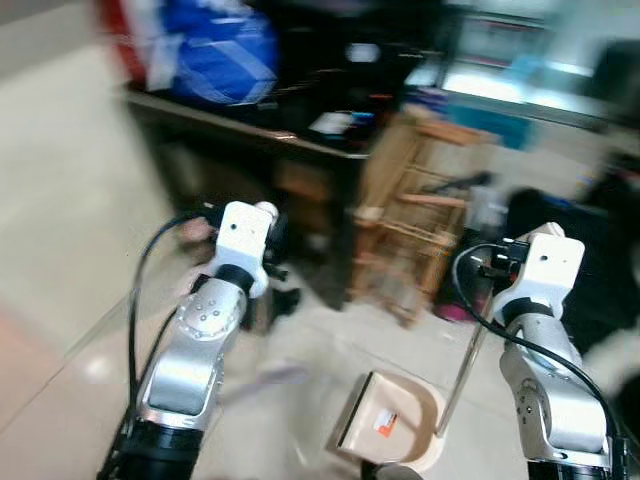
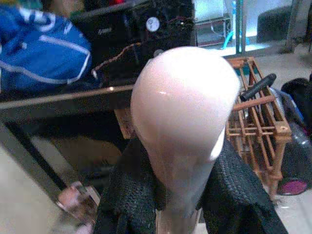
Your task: Sweep floor
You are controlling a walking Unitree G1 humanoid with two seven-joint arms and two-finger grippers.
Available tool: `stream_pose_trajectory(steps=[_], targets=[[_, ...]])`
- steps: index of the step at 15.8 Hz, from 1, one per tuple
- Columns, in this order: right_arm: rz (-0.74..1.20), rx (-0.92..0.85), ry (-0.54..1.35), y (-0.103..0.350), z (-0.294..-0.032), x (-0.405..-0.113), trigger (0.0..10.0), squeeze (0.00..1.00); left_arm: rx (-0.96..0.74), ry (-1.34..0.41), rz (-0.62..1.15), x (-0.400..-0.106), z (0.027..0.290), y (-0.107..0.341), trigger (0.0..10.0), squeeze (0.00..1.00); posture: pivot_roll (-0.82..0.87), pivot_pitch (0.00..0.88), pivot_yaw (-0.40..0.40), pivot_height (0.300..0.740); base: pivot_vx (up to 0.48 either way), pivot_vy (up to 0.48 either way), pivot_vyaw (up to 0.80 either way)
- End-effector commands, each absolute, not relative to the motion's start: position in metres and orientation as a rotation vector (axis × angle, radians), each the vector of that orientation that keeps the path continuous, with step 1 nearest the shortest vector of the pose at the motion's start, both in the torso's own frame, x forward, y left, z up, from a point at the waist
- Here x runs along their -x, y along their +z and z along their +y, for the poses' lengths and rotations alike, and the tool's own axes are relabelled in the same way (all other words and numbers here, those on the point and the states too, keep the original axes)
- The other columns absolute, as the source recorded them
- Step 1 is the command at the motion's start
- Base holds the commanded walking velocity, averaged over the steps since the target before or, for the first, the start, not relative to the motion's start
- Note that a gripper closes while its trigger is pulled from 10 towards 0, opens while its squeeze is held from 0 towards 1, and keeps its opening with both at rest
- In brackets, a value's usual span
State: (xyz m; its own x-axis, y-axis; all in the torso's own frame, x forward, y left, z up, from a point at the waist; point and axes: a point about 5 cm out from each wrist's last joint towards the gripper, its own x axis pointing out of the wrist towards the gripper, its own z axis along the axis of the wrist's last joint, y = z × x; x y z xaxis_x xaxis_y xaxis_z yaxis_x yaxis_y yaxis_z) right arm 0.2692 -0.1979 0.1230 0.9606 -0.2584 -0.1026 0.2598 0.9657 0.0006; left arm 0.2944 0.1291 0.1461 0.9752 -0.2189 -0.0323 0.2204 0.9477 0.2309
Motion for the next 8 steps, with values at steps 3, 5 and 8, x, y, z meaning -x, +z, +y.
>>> stream_pose_trajectory(steps=[3, 5, 8], targets=[[0.088, 0.001, -0.265, 0.1302, -0.1995, -0.2677, 10.0, 0.0, -0.196, -0.239, 0.006, -0.2887, 0.1314, 0.1457, 10.0, 0.0, 0.01, 0.007, 0.038, 0.74, 0.0, 0.0, -0.8], [0.105, 0.017, -0.263, 0.1285, -0.2001, -0.2663, 10.0, 0.0, -0.189, -0.225, 0.004, -0.2876, 0.1327, 0.1453, 10.0, 0.0, 0.01, 0.012, 0.033, 0.74, 0.0, 0.0, -0.8], [0.115, 0.042, -0.243, 0.1295, -0.2, -0.2683, 10.0, 0.0, -0.165, -0.198, -0.002, -0.2861, 0.1362, 0.1456, 10.0, 0.0, 0.01, 0.012, 0.016, 0.74, 0.0, 0.0, -0.8]])
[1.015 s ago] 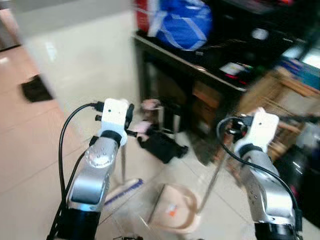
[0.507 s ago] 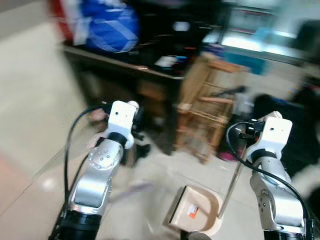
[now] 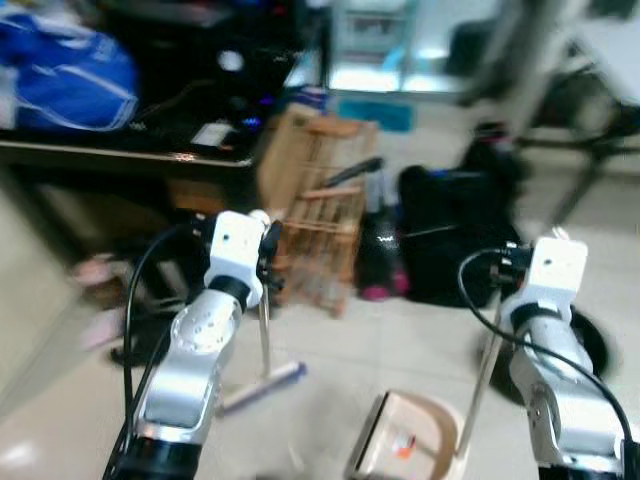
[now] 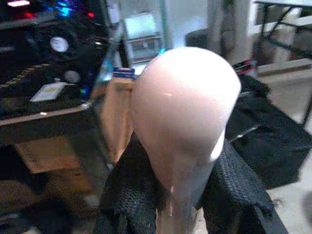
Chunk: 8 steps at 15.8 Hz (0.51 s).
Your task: Sweep floor
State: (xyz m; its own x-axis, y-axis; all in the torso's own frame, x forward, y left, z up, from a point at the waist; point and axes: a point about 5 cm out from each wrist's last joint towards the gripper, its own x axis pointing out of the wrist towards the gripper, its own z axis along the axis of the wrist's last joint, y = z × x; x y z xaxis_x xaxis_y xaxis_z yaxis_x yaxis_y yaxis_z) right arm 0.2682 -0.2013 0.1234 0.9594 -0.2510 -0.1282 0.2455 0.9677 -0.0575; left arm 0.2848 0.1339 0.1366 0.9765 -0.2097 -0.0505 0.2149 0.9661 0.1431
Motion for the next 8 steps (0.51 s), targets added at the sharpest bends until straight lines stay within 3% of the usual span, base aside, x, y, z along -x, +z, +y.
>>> stream_pose_trajectory(steps=[1, 8], targets=[[0.113, 0.049, -0.244, 0.131, -0.201, -0.269, 10.0, 0.0, -0.155, -0.192, -0.002, -0.286, 0.137, 0.145, 10.0, 0.0, 0.0, 0.007, 0.011, 0.74, 0.0, 0.0, -0.8], [0.082, 0.092, -0.303, 0.137, -0.215, -0.256, 10.0, 0.0, -0.154, -0.207, -0.02, -0.287, 0.138, 0.148, 10.0, 0.0, -0.02, 0.0, 0.04, 0.74, 0.0, 0.0, -0.8]])
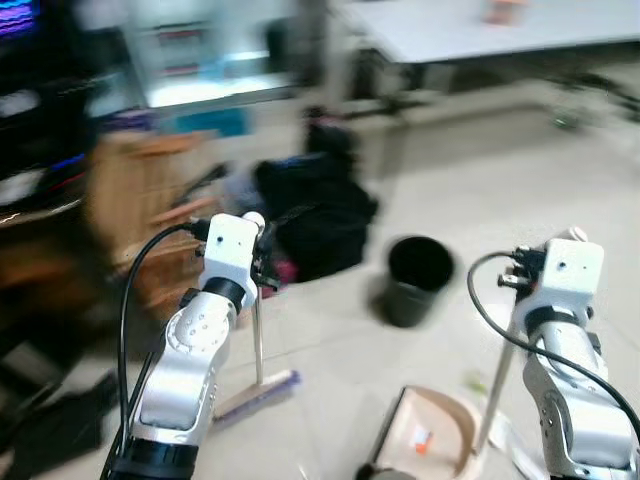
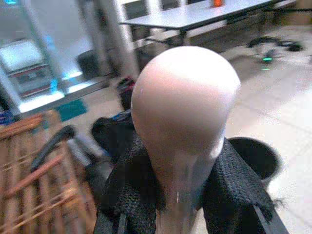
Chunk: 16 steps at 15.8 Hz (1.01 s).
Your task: Sweep floor
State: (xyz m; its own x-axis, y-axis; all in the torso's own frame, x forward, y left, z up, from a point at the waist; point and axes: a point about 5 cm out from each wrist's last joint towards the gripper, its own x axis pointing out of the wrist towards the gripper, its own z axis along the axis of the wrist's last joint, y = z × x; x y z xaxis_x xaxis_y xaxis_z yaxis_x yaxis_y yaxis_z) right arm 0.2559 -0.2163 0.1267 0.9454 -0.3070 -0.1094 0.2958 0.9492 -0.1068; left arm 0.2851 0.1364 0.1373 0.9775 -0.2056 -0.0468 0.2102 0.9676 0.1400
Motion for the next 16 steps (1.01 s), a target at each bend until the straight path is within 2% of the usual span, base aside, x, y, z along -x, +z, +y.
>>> stream_pose_trajectory(steps=[1, 16], targets=[[0.089, 0.08, -0.301, 0.1373, -0.2131, -0.2547, 10.0, 0.0, -0.148, -0.205, -0.019, -0.2871, 0.1382, 0.1476, 10.0, 0.0, -0.02, 0.0, 0.04, 0.74, 0.0, 0.0, -0.8], [0.136, 0.08, -0.282, 0.1371, -0.206, -0.2507, 10.0, 0.0, -0.123, -0.226, -0.024, -0.2777, 0.1352, 0.1441, 10.0, 0.0, -0.02, 0.0, 0.033, 0.74, 0.0, 0.0, -0.8]])
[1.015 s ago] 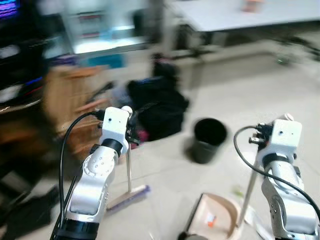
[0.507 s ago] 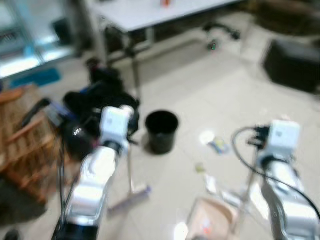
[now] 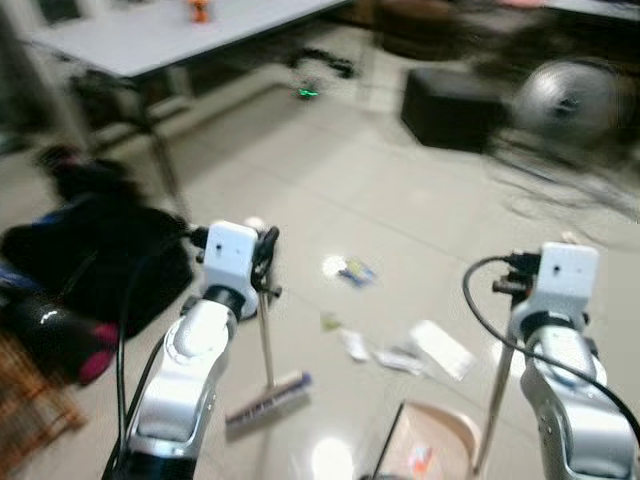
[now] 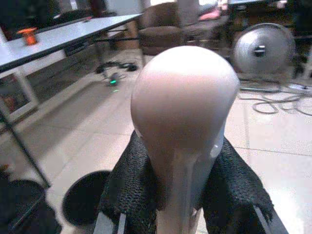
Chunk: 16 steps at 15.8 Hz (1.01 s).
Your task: Sweep floor
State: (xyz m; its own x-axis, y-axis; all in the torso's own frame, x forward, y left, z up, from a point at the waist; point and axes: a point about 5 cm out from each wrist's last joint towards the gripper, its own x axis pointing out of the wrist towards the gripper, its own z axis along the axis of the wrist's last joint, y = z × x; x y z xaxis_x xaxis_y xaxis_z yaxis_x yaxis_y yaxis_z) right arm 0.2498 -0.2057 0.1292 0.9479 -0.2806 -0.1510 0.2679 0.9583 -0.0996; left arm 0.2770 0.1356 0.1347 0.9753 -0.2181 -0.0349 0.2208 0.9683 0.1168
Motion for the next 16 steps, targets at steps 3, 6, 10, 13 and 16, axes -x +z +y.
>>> stream_pose_trajectory(steps=[3, 6, 10, 13, 16], targets=[[0.14, 0.074, -0.28, 0.1364, -0.2051, -0.2505, 10.0, 0.0, -0.125, -0.224, -0.023, -0.2782, 0.1359, 0.1443, 10.0, 0.0, -0.02, 0.0, 0.035, 0.74, 0.0, 0.0, -0.8], [0.137, 0.075, -0.281, 0.1364, -0.2043, -0.2505, 10.0, 0.0, -0.125, -0.224, -0.024, -0.2783, 0.1365, 0.1446, 10.0, 0.0, -0.02, 0.0, 0.035, 0.74, 0.0, 0.0, -0.8], [0.137, 0.065, -0.275, 0.1361, -0.2016, -0.2516, 10.0, 0.0, -0.122, -0.219, -0.029, -0.2788, 0.1383, 0.1459, 10.0, 0.0, -0.01, 0.0, 0.035, 0.74, 0.0, 0.077, -0.8], [0.138, 0.062, -0.272, 0.1354, -0.199, -0.2505, 10.0, 0.0, -0.122, -0.216, -0.031, -0.2784, 0.1405, 0.1464, 10.0, 0.0, -0.01, 0.0, 0.036, 0.74, 0.0, 0.425, -0.8], [0.134, 0.064, -0.273, 0.1357, -0.1983, -0.2503, 10.0, 0.0, -0.126, -0.215, -0.031, -0.2787, 0.1414, 0.1468, 10.0, 0.0, -0.01, 0.0, 0.038, 0.74, 0.0, 0.48, -0.8]])
